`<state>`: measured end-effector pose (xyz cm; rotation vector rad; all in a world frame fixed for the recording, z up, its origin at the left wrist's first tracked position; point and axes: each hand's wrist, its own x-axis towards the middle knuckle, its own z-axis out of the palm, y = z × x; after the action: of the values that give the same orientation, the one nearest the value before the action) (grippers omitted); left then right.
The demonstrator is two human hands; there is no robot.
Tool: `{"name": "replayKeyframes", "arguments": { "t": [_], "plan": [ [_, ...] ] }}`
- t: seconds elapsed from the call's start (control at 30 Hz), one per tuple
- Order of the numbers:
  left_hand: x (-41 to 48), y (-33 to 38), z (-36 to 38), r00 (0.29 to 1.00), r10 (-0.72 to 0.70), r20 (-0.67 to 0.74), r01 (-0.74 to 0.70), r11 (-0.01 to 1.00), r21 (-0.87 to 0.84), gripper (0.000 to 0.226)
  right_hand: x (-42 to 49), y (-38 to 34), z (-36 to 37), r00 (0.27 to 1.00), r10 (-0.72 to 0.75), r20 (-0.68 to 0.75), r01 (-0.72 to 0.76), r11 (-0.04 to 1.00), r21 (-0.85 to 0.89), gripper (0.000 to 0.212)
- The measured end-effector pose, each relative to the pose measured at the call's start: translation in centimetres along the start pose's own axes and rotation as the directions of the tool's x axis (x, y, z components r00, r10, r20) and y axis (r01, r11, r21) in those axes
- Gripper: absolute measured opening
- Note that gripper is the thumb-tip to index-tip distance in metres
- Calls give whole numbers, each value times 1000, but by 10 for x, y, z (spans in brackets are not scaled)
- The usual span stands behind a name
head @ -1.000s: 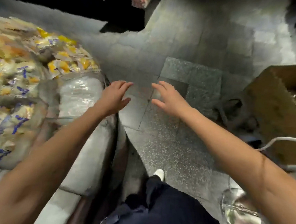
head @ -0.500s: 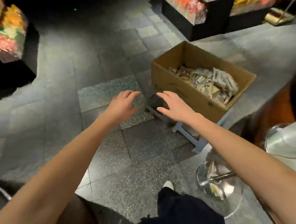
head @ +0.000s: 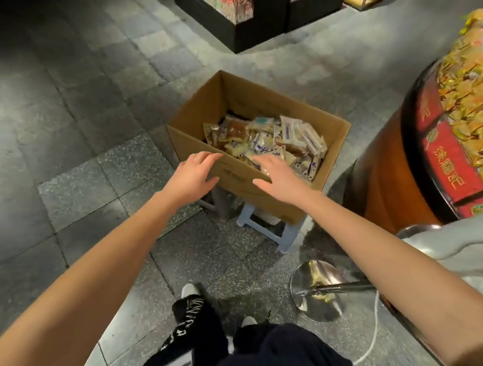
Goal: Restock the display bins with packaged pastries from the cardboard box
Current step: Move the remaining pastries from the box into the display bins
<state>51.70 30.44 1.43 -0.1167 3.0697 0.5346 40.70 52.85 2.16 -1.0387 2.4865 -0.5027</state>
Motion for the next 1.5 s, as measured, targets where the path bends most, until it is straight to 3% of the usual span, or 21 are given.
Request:
{"name": "replayKeyframes", "arguments": {
  "t": [0.33,0.63,0.97,1.2,1.5],
  "plan": [
    [142,-87,0,987,12,160,-5,999,-42,57,126,30,2,979,206,9,-206,977,55,58],
    [263,-159,-11,948,101,301,-96,995,-29,56,226,38,-6,922,387,-8,-380,910,167,59],
    [344,-187,36,897,179,404,-139,982,-125,58,297,88,11,847,532,-10,-521,832,189,56],
    [404,-198,77,886,156,437,-108,985,-133,56,346,139,25,845,535,6,-526,828,191,55],
    [478,-208,126,874,150,463,-162,987,-14,53,410,214,33,913,406,25,-407,912,53,64]
  ]
}}
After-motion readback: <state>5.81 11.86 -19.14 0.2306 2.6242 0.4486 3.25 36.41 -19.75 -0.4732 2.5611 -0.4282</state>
